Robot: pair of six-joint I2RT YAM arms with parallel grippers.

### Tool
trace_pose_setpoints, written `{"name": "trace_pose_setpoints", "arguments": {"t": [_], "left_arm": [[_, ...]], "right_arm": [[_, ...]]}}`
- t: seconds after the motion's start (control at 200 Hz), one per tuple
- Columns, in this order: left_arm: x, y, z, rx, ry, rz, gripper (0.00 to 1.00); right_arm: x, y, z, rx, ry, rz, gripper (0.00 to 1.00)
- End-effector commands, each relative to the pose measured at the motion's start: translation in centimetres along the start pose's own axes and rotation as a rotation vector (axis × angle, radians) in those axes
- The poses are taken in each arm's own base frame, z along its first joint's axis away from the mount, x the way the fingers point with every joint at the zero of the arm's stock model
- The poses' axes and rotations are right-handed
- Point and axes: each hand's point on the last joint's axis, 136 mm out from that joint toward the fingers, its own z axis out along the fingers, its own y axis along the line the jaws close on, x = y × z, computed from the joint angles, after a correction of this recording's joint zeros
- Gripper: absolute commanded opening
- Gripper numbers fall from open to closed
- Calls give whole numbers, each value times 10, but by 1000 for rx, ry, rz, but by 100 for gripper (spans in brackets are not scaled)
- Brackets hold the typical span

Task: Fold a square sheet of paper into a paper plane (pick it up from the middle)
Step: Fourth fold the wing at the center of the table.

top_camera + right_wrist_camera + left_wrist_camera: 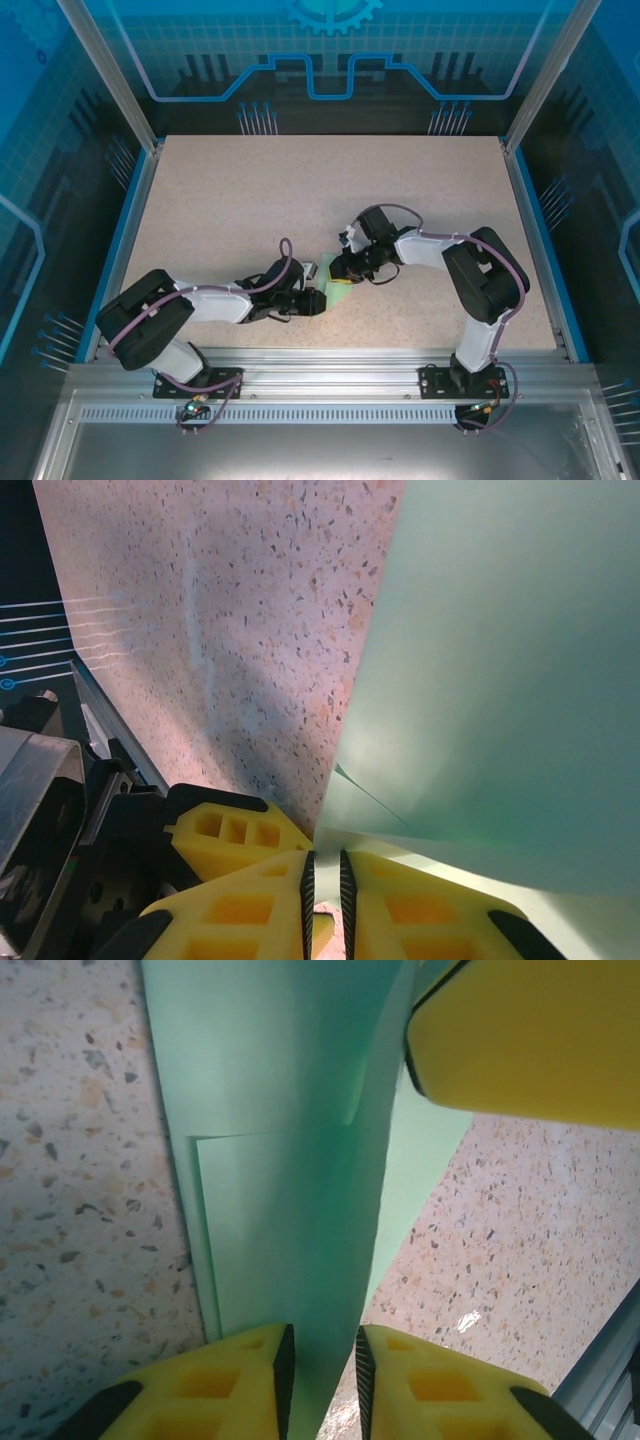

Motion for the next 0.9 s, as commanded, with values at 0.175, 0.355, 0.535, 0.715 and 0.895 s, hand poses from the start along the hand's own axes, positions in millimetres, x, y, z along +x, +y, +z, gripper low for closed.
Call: {"name": "trace_pose_setpoints", "arguments": {"t": [0.175, 0.355, 0.535, 0.715, 0.895], "left_arm": [[-14, -16, 2, 12, 4, 52, 31], [-15, -6, 7, -47, 12, 46, 27], [-13, 4, 5, -64, 1, 26, 15], [-19, 7, -3, 13, -39, -31, 9], [-22, 8, -5, 67, -42, -64, 8]], "right_arm": [[0, 2, 4, -13, 11, -20, 17], [0, 3, 4, -17, 13, -19, 17], [-3, 9, -1, -17, 0, -28, 17], [-4, 9, -9, 0, -31, -31, 18], [-2, 15, -7, -25, -31, -33, 18]]}}
